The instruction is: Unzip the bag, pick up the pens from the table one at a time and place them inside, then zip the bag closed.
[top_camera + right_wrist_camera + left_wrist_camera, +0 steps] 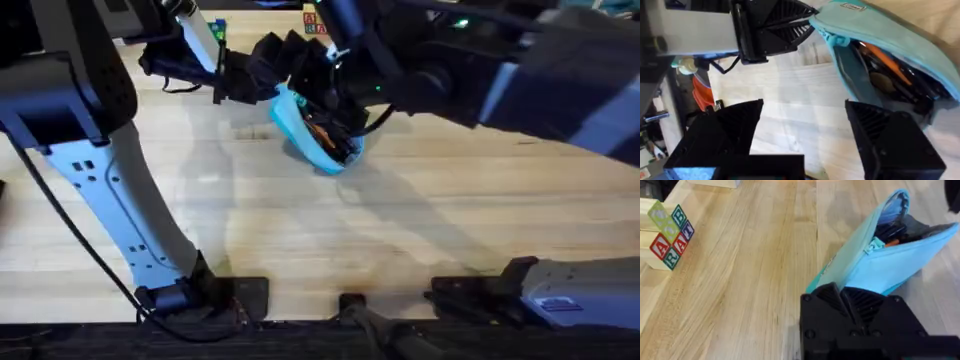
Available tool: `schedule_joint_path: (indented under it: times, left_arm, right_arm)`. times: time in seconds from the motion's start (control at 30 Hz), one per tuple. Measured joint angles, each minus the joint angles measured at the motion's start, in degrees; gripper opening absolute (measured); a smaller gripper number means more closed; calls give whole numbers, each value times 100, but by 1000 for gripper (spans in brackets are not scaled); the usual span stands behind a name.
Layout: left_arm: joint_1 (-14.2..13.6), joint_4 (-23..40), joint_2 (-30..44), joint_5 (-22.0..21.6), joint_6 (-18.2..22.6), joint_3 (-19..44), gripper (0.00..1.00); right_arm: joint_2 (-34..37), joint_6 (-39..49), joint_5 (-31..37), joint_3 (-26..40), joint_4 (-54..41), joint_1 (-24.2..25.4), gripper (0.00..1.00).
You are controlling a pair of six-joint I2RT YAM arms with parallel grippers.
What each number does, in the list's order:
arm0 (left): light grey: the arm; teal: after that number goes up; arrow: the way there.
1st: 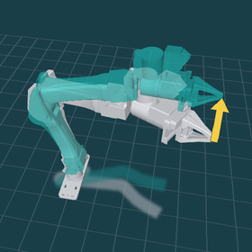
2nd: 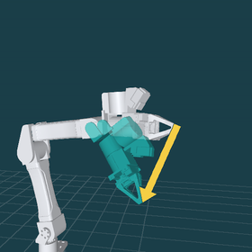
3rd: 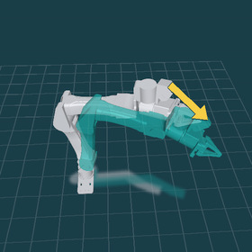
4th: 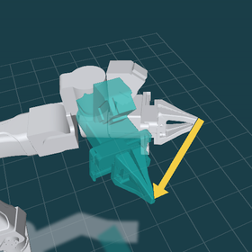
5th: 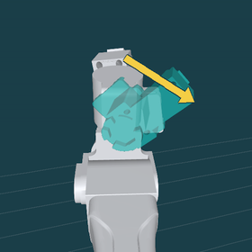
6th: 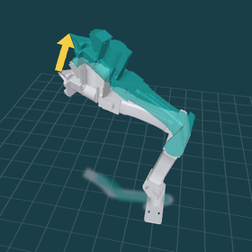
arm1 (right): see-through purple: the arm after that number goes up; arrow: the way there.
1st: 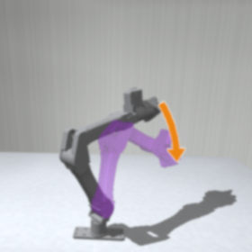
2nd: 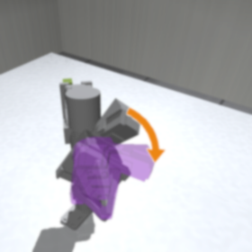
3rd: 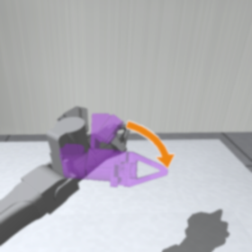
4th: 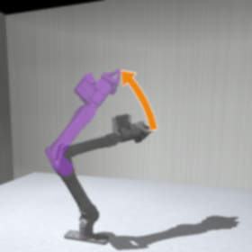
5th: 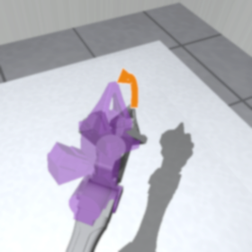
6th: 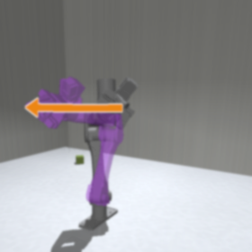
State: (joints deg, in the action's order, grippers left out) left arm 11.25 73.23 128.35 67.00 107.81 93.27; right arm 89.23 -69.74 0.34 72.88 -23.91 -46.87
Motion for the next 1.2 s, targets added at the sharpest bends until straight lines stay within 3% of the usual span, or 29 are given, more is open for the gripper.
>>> schedule_joint_path:
  times: [0.7,1.2]
  left_arm:
    - [0,2,0,0,-2,0,42]
    - [-2,2,0,-2,0,0,42]
  right_arm:
    - [1030,-449,24,-31,777,365,996]
    - [1056,-551,358,-42,1321,365,998]
